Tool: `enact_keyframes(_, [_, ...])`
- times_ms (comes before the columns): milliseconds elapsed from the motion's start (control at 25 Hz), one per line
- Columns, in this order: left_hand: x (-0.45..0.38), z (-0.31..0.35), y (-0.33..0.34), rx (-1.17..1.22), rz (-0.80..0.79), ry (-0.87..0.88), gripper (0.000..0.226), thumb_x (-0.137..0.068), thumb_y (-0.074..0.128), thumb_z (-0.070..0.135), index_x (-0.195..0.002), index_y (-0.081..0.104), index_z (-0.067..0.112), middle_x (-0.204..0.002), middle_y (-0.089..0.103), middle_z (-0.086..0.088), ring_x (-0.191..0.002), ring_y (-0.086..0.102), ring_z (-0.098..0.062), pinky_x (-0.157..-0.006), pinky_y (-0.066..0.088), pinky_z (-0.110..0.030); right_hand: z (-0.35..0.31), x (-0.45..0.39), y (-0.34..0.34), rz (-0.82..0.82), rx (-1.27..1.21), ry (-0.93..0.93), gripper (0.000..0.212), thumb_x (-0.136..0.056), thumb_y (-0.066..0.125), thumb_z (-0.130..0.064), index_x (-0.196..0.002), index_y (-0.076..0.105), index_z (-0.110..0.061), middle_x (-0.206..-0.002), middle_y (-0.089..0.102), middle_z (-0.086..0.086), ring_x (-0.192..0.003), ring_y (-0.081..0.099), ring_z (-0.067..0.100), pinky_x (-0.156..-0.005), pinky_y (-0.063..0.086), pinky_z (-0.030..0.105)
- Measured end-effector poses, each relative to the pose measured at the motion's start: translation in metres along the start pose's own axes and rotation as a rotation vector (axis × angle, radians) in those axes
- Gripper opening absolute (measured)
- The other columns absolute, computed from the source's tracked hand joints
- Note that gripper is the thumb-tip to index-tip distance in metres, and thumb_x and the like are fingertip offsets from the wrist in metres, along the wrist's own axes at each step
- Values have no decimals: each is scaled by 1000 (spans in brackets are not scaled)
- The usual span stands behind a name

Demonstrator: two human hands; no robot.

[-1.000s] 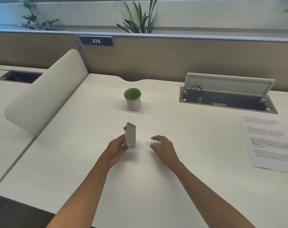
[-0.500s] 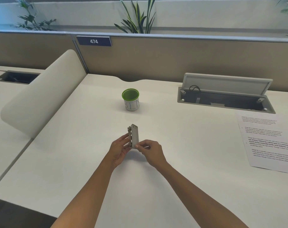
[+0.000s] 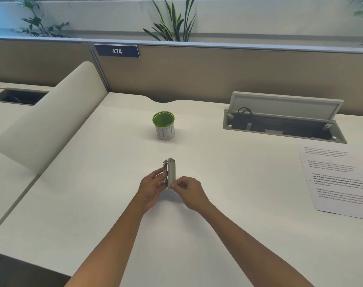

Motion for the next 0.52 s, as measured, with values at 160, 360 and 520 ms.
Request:
enact_keyframes(160, [0,-3,-2,6,-1,-12,21,-94,63,3,-113,68,10,-90,77,-9,-67,71,-19,-66,60,-26,-1,1,13,-62,122,-45,22,-97,52,-23,-98,65,-5,-93,71,14,-73,55,15,-63,45,25])
enact_keyframes(360, [-1,-1,-9,-2,0,-13,21,-94,63,5,-114,68,11,-89,77,-7,-67,71,-17,-65,60,-26,2,-2,19,-94,144,-59,24,-100,44,-22,-96,58,-2,-86,56,3,-74,49,17,-61,40,25])
enact_keyframes(520, [-3,7,-25,-4,44,-1,21,-95,62,4,-113,68,11,-86,78,-3,-65,69,-15,-63,59,-25,15,-10,12,-34,77,-1,11,-99,47,-16,-96,56,-10,-94,60,-1,-83,65,24,-63,47,23])
Point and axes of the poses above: each hand's wrist, its own x-axis away from the middle knuckle, its own y-axis out of the palm, z = x × y, the point moved 9 cm from there along -x, towards the middle knuckle
